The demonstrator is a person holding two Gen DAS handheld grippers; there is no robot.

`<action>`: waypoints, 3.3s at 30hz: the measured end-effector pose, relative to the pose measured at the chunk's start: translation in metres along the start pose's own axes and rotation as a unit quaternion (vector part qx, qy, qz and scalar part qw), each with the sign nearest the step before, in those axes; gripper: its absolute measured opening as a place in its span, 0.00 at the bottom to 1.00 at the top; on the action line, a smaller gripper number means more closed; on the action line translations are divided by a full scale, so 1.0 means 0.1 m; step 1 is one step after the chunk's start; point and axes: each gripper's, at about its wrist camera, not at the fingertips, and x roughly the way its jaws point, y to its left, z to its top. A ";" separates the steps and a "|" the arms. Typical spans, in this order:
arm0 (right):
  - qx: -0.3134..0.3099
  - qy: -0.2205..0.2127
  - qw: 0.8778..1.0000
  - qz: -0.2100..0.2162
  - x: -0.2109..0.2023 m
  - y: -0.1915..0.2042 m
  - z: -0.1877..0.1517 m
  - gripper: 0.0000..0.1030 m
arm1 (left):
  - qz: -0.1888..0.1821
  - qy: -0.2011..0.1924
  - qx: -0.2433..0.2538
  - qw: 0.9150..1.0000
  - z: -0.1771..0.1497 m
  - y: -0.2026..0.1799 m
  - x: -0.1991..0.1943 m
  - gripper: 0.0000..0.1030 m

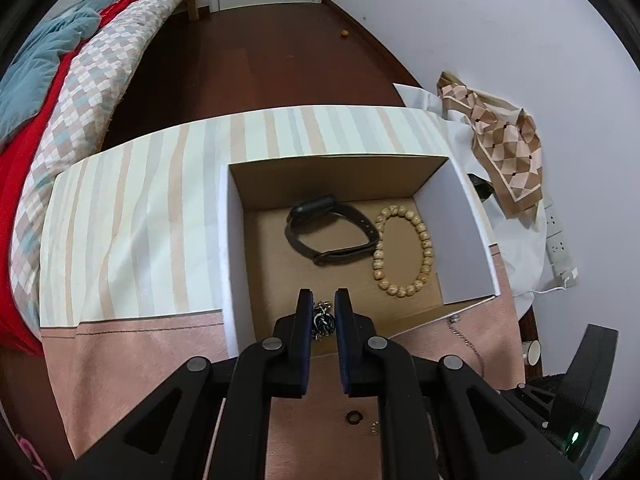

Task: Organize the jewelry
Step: 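Carry the chain bracelet to the white box with the left tool while the right tool carries the link bracelet, then open the left tool over the box while the right tool releases the link bracelet inside, then lift both tools away from the box back over the table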

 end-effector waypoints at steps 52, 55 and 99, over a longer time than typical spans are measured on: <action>-0.016 -0.073 0.995 -0.064 -0.78 -0.04 1.14 0.95 | 0.094 -0.044 -0.038 0.994 0.24 0.28 -0.44 0.98; -0.010 -0.077 0.994 -0.071 -0.80 -0.07 1.06 1.00 | 0.103 -0.048 -0.036 0.993 0.17 0.27 -0.48 1.00; -0.007 -0.254 0.966 -0.046 -2.65 0.25 -0.51 1.00 | 0.175 -0.200 -0.057 0.962 -1.13 0.00 -2.23 1.00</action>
